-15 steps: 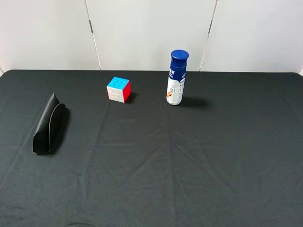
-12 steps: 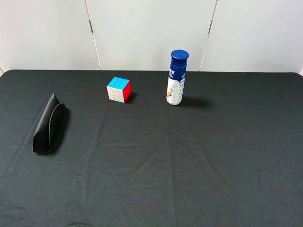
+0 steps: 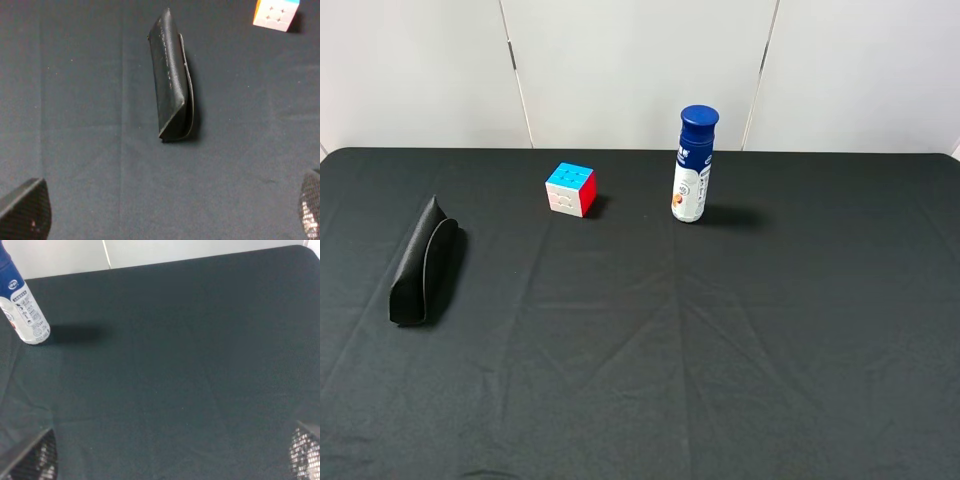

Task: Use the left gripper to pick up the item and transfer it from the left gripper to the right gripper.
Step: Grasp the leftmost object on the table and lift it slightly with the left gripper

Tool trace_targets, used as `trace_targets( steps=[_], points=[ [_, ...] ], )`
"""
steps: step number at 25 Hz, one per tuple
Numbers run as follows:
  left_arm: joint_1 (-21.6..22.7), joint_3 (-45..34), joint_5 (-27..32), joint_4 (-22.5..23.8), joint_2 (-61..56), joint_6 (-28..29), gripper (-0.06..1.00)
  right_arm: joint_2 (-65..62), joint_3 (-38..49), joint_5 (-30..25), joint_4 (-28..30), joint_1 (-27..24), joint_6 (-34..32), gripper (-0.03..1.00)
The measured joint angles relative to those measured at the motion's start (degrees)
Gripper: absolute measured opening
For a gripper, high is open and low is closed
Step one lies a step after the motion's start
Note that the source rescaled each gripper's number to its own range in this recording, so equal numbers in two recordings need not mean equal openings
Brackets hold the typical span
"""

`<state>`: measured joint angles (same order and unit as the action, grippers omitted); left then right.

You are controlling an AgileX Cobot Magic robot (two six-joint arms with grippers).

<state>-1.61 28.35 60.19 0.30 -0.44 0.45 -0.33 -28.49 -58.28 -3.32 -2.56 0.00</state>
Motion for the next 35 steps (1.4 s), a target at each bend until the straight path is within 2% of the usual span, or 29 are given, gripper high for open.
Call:
trace_targets(
  steps=[10, 15, 26, 35],
  points=[
    [0.00, 0.13, -0.06, 0.25, 0.00, 0.00, 0.98, 0.00, 0.00, 0.00, 0.00, 0.00, 0.00, 1.00],
    [0.00, 3.67, 1.37, 0.39, 3.47, 0.00, 0.98, 0.00, 0.00, 0.00, 0.00, 0.00, 0.00, 1.00],
    [0.00, 13.64, 1.39, 0.39, 27.69, 0.00, 0.98, 0.00, 0.00, 0.00, 0.00, 0.00, 0.00, 1.00],
    [0.00, 15.36, -2.99, 0.34, 46.35, 0.17, 1.00, 0.00, 0.00, 0.00, 0.00, 0.00, 0.00, 1.00]
  ],
)
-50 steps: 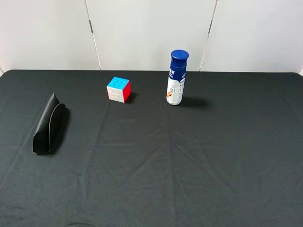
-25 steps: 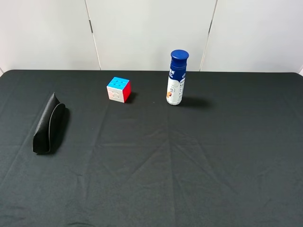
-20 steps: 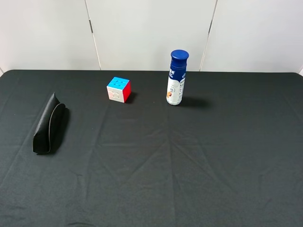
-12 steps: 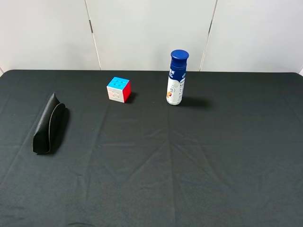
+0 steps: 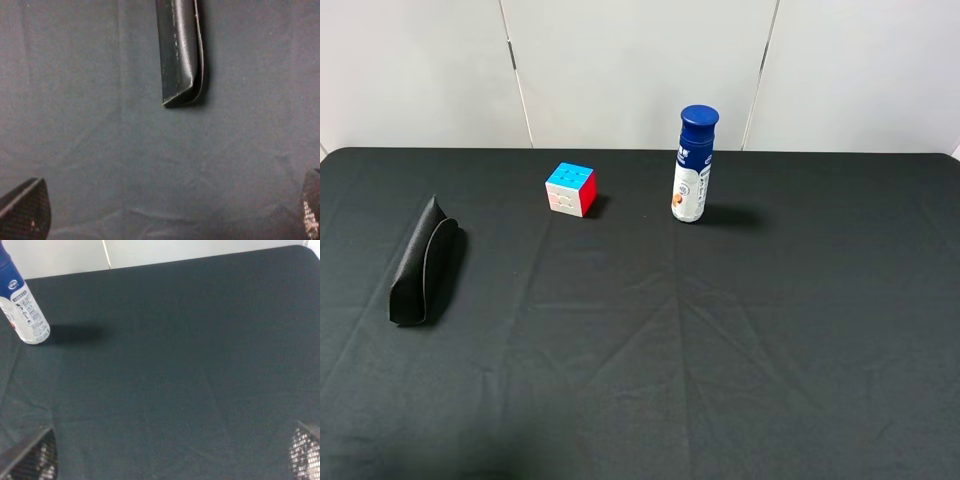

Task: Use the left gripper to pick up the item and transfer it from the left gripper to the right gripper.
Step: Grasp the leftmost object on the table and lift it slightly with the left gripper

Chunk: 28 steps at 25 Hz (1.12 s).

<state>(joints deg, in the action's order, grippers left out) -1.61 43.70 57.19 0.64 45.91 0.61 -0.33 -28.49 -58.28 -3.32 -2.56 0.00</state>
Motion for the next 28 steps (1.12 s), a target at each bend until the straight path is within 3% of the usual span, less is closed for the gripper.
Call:
trace_targets(
  steps=[12, 20, 28],
  points=[
    [0.00, 0.00, -9.28, -0.25, 23.41, 2.30, 1.00, 0.00, 0.00, 0.00, 0.00, 0.00, 0.00, 1.00],
    [0.00, 0.04, -16.92, -4.28, 35.97, 2.38, 1.00, 0.00, 0.00, 0.00, 0.00, 0.00, 0.00, 1.00],
    [-2.13, 1.44, -23.68, -4.51, 47.22, 2.38, 1.00, 0.00, 0.00, 0.00, 0.00, 0.00, 0.00, 1.00]
  ],
)
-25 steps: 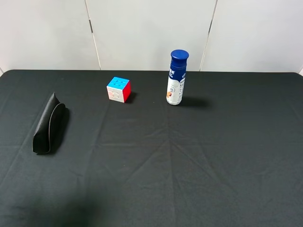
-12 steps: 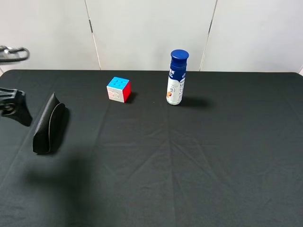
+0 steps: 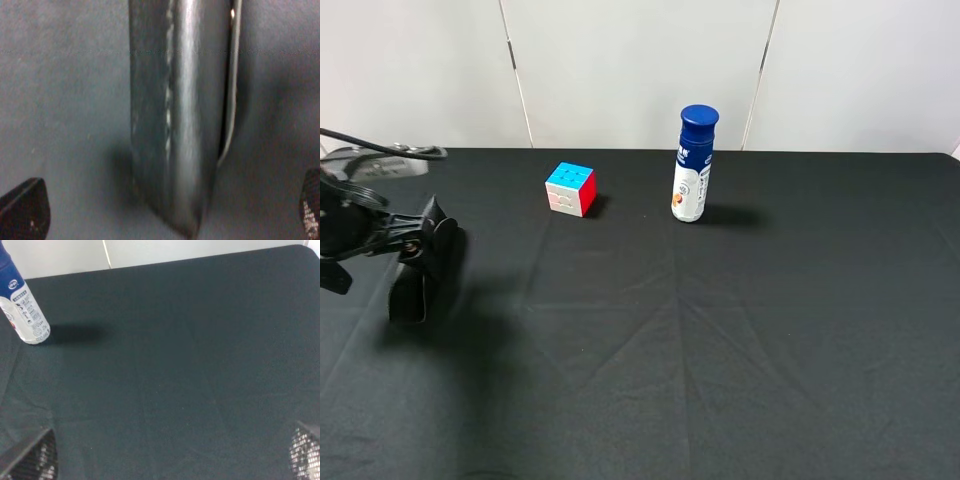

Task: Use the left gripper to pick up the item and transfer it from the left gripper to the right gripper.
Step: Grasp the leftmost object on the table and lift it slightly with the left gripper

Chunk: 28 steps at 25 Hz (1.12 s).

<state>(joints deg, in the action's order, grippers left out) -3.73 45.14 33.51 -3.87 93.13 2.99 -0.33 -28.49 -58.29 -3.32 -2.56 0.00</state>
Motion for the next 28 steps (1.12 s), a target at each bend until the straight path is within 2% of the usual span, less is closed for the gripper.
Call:
trace_targets(
  steps=[12, 16, 18, 20, 23, 26, 27, 28],
  points=[
    [-0.29, 5.33, -2.48, 0.10, 12.88, 0.00, 0.99, 0.00, 0.00, 0.00, 0.00, 0.00, 0.00, 1.00],
    [-0.29, 5.33, -2.48, 0.10, 13.08, 0.00, 0.93, 0.00, 0.00, 0.00, 0.00, 0.00, 0.00, 1.00],
    [-0.29, 5.33, -2.48, 0.10, 13.08, 0.00, 0.84, 0.00, 0.00, 0.00, 0.00, 0.00, 0.00, 1.00],
    [-0.29, 5.33, -2.48, 0.10, 13.08, 0.00, 0.69, 0.00, 0.00, 0.00, 0.00, 0.00, 0.00, 1.00],
    [-0.29, 5.33, -2.72, 0.10, 13.08, 0.00, 0.41, 0.00, 0.00, 0.00, 0.00, 0.00, 0.00, 1.00],
    [-0.29, 5.39, -2.76, 0.04, 13.08, 0.00, 0.08, 0.00, 0.00, 0.00, 0.00, 0.00, 0.00, 1.00],
    [-0.29, 5.52, -2.61, 0.04, 13.08, 0.00, 0.02, 0.00, 0.00, 0.00, 0.00, 0.00, 0.00, 1.00],
    [-0.29, 5.64, -2.50, 0.04, 13.08, 0.00, 0.02, 0.00, 0.00, 0.00, 0.00, 0.00, 0.00, 1.00]
  ],
)
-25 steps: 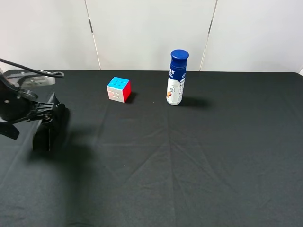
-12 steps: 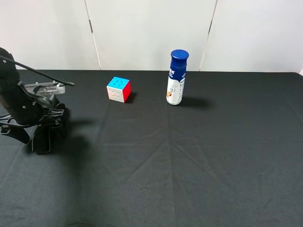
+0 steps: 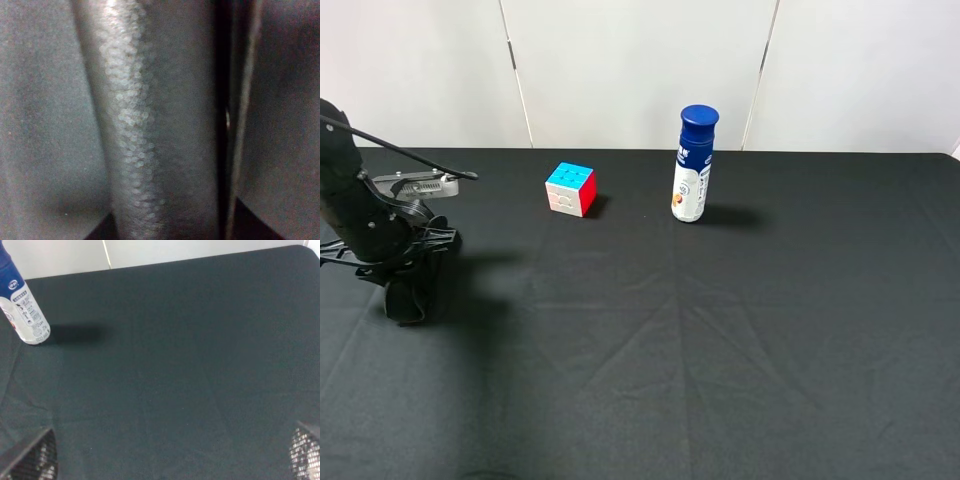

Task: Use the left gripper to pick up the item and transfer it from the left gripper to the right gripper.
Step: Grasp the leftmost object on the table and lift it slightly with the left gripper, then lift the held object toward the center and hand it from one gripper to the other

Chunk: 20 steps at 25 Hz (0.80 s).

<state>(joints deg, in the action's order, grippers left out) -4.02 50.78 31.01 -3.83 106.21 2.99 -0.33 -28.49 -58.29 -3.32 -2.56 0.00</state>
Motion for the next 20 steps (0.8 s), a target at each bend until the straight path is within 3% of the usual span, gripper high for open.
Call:
trace_targets(
  steps=[8, 15, 20],
  points=[
    [-0.20, 0.92, 1.20, 2.05, 0.00, 0.00, 0.02, 0.00, 0.00, 0.00, 0.00, 0.00, 0.00, 1.00],
    [-0.20, 9.68, 14.36, 3.83, -0.08, 0.00, 0.02, 0.00, 0.00, 0.00, 0.00, 0.00, 0.00, 1.00],
    [-0.20, 11.31, 18.14, 3.83, -4.13, -0.17, 0.02, 0.00, 0.00, 0.00, 0.00, 0.00, 0.00, 1.00]
  ],
)
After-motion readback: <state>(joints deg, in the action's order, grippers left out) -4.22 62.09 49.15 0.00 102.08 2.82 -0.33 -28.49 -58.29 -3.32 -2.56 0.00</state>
